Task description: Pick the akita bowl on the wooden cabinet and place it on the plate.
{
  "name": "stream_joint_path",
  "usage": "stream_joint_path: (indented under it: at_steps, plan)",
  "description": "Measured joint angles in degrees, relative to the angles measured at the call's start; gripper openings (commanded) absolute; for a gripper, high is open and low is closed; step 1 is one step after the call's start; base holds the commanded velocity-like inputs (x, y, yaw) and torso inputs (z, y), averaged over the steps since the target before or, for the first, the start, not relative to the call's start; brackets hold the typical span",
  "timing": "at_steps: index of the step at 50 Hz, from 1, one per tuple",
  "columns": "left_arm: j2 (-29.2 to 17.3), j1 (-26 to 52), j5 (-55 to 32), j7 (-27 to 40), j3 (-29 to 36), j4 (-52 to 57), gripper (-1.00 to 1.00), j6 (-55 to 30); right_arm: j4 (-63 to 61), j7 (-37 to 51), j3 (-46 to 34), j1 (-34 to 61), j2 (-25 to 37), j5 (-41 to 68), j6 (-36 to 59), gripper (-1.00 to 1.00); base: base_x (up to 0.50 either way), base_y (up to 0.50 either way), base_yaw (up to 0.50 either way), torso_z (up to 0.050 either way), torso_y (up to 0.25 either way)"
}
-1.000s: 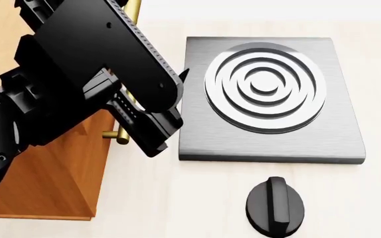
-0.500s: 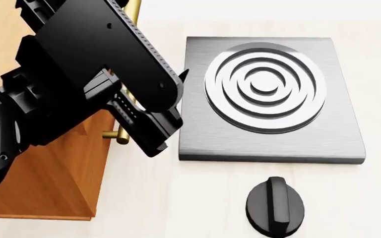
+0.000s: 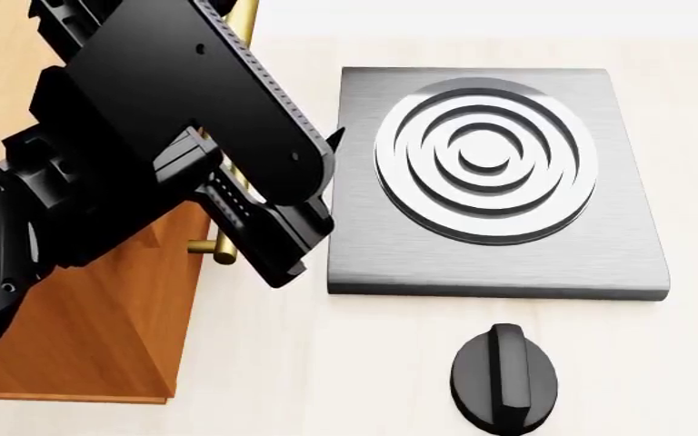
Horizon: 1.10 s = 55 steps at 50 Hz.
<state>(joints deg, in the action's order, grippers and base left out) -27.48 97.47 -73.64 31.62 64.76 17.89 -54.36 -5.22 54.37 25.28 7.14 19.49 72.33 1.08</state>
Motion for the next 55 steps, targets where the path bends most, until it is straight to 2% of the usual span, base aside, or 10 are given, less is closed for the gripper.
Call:
stream_joint_path:
  at_steps: [29,55]
  plan:
    - [0.1,0.5,-0.3,0.1,-0.1,-0.2,1.0,-0.3,-9.1,2.6,1.8,-3.0,1.3,0.3,-0.4,1.0,0.0,0.0,0.0,0.0,0.0]
    - [0.0,1.1,-0.8,0.5,-0.3,0.2,1.0,-0.7,-26.7,10.3,4.5,-4.2,6.3,0.3,0.7,1.0,0.0,0.0,0.0,0.0,0.0]
